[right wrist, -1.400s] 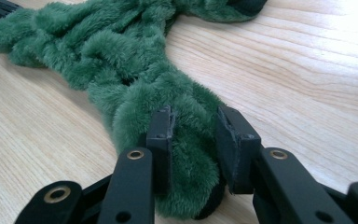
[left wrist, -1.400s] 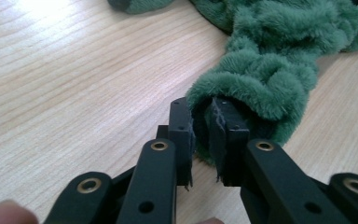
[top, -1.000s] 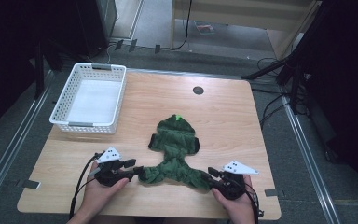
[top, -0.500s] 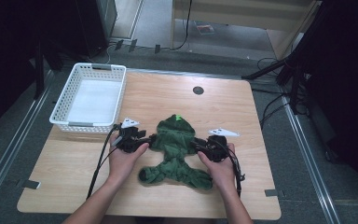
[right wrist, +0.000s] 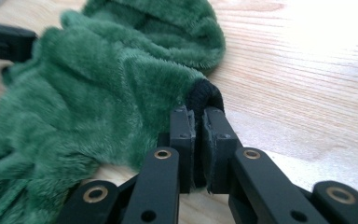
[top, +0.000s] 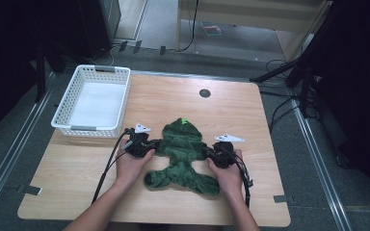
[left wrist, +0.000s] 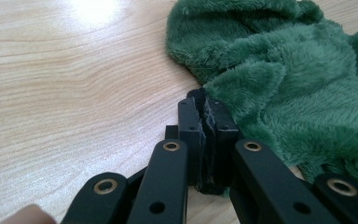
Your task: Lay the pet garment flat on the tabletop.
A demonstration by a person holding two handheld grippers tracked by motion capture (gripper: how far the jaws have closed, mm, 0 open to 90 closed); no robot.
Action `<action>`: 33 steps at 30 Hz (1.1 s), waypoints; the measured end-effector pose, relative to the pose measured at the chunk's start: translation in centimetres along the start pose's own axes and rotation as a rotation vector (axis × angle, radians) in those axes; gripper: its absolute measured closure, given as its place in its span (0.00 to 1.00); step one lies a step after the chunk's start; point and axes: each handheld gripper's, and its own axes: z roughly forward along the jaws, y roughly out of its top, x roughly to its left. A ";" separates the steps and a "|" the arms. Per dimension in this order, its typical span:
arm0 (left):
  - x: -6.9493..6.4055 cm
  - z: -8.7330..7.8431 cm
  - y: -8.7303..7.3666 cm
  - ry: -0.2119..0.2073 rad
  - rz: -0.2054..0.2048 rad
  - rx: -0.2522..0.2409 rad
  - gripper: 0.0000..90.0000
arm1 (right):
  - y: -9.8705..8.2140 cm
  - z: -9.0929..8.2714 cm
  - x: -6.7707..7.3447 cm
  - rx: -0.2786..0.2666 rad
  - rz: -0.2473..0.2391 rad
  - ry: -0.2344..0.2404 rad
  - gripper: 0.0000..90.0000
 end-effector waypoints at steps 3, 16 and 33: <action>0.4 0.2 0.0 -0.012 -0.011 -0.011 0.96 | 0.0 0.4 -0.2 -0.003 0.013 0.006 0.94; 1.3 1.1 1.0 0.033 -0.034 -0.044 0.96 | 1.1 1.9 -1.0 -0.055 0.032 -0.016 0.95; 1.1 -4.9 1.1 -0.057 -0.041 -0.294 0.24 | 1.8 -1.8 0.1 -0.234 -0.006 0.068 0.21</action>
